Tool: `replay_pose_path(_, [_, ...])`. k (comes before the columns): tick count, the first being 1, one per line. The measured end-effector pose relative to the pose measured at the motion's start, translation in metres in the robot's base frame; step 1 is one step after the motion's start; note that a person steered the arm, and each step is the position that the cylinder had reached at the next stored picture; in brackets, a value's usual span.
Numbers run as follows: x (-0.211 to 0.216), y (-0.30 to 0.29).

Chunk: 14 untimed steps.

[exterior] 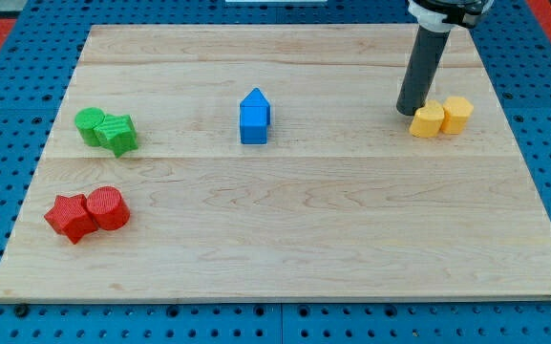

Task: Move the blue blocks to the top center of the board

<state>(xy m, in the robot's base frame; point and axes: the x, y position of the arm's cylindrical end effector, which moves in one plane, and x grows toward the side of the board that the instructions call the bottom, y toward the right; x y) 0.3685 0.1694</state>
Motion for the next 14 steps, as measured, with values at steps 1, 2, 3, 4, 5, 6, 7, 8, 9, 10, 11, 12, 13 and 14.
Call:
replay_pose_path(1, [0.0, 0.0])
replay_pose_path(2, [0.02, -0.021])
replay_pose_path(3, [0.069, -0.073])
replay_pose_path(4, [0.077, -0.175])
replay_pose_path(5, [0.071, -0.229])
replay_pose_path(6, [0.072, -0.204])
replay_pose_path(7, [0.065, -0.197])
replay_pose_path(8, [0.022, -0.197])
replay_pose_path(9, [-0.006, -0.185])
replay_pose_path(10, [-0.051, -0.188])
replay_pose_path(11, [-0.08, -0.206])
replay_pose_path(12, [-0.075, -0.224])
replay_pose_path(13, [-0.088, -0.276])
replay_pose_path(14, [-0.09, -0.299])
